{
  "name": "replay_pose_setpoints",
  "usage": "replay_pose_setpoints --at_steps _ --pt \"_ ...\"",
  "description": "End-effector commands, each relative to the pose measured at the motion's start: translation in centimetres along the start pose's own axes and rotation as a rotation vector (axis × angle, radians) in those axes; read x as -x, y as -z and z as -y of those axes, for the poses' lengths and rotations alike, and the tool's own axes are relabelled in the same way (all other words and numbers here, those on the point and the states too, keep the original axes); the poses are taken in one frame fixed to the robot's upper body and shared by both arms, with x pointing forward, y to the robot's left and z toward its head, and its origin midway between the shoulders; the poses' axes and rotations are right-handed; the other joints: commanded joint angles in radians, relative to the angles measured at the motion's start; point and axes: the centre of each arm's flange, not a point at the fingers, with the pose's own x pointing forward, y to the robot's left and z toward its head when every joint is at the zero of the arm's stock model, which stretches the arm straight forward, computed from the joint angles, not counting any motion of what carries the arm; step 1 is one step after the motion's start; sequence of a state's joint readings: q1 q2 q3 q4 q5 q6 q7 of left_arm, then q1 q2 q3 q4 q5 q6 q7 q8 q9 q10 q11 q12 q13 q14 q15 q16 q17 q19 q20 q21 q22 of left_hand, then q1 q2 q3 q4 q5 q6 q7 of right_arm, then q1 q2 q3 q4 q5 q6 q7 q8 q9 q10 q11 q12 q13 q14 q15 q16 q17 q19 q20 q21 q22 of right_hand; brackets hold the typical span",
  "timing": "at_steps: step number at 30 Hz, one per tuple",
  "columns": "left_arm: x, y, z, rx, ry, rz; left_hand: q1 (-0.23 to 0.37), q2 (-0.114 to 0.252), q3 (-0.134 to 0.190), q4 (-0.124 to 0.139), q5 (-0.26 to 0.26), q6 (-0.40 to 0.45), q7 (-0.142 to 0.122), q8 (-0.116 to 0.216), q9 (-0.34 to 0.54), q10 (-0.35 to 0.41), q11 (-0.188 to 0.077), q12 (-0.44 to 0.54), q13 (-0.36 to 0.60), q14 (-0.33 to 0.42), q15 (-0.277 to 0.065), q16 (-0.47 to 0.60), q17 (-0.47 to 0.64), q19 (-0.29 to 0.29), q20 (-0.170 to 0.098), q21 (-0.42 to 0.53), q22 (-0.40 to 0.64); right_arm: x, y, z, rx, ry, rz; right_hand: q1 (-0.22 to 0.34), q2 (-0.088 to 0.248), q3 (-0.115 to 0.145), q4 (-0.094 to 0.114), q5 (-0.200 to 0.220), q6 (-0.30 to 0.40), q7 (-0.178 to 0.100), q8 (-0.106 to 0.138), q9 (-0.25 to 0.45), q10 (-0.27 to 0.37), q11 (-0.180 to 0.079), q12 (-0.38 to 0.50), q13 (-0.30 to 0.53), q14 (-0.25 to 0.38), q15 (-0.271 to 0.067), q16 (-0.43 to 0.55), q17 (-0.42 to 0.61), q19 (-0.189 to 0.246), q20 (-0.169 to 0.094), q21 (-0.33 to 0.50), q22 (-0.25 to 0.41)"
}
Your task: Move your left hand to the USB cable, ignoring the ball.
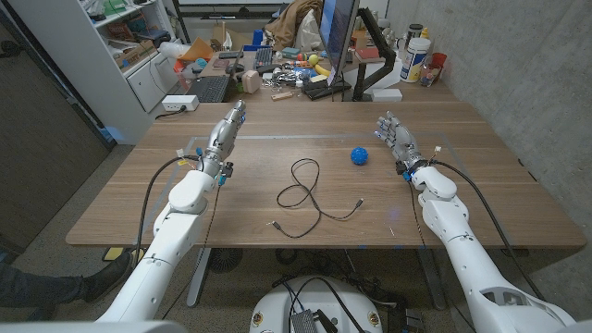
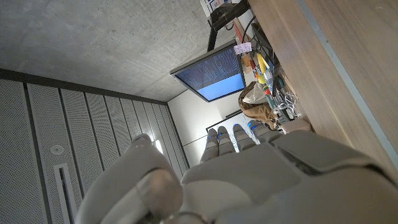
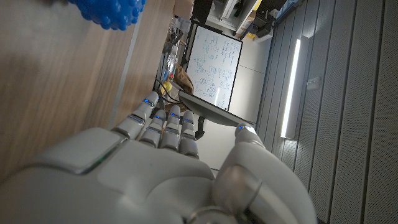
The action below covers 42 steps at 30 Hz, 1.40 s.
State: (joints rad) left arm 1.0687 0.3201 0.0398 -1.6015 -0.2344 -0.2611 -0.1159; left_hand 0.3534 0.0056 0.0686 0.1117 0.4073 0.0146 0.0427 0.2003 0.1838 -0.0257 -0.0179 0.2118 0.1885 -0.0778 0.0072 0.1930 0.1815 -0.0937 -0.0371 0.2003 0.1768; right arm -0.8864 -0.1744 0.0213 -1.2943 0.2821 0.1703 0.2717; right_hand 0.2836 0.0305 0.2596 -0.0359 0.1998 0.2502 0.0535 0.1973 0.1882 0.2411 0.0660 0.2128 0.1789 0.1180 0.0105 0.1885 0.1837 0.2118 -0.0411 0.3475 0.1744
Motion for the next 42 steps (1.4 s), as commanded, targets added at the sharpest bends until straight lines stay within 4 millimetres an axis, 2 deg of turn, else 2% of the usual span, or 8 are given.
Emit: replay_pose_setpoints --at_steps 1,42 --pt "0.3 -0.9 0.5 -0.020 0.016 0.024 0.010 -0.001 -0.004 -0.002 0.006 0.007 0.003 0.009 0.002 0.002 -0.006 0.003 0.002 0.005 -0.003 0.002 0.003 0.001 0.002 0.004 0.004 -0.5 -0.3 0.0 -0.002 -0.008 0.013 0.002 0.007 0.003 -0.004 0.005 0.008 0.001 0.000 0.002 0.012 0.000 0.001 0.005 0.011 0.001 0.001 0.001 0.007 -0.014 -0.003 0.003" --pt "1.0 -3.0 2.3 -0.072 0.112 0.077 0.021 0.006 -0.008 -0.007 0.005 0.018 0.004 0.008 0.002 0.008 -0.005 0.000 0.002 0.010 -0.006 0.000 0.003 0.000 0.006 0.002 0.004 -0.6 -0.5 -0.2 -0.004 0.003 0.026 0.000 0.010 0.000 -0.009 0.005 0.008 -0.001 -0.001 0.002 0.013 -0.001 -0.001 0.005 0.014 0.003 0.001 0.001 0.014 -0.014 -0.022 0.004"
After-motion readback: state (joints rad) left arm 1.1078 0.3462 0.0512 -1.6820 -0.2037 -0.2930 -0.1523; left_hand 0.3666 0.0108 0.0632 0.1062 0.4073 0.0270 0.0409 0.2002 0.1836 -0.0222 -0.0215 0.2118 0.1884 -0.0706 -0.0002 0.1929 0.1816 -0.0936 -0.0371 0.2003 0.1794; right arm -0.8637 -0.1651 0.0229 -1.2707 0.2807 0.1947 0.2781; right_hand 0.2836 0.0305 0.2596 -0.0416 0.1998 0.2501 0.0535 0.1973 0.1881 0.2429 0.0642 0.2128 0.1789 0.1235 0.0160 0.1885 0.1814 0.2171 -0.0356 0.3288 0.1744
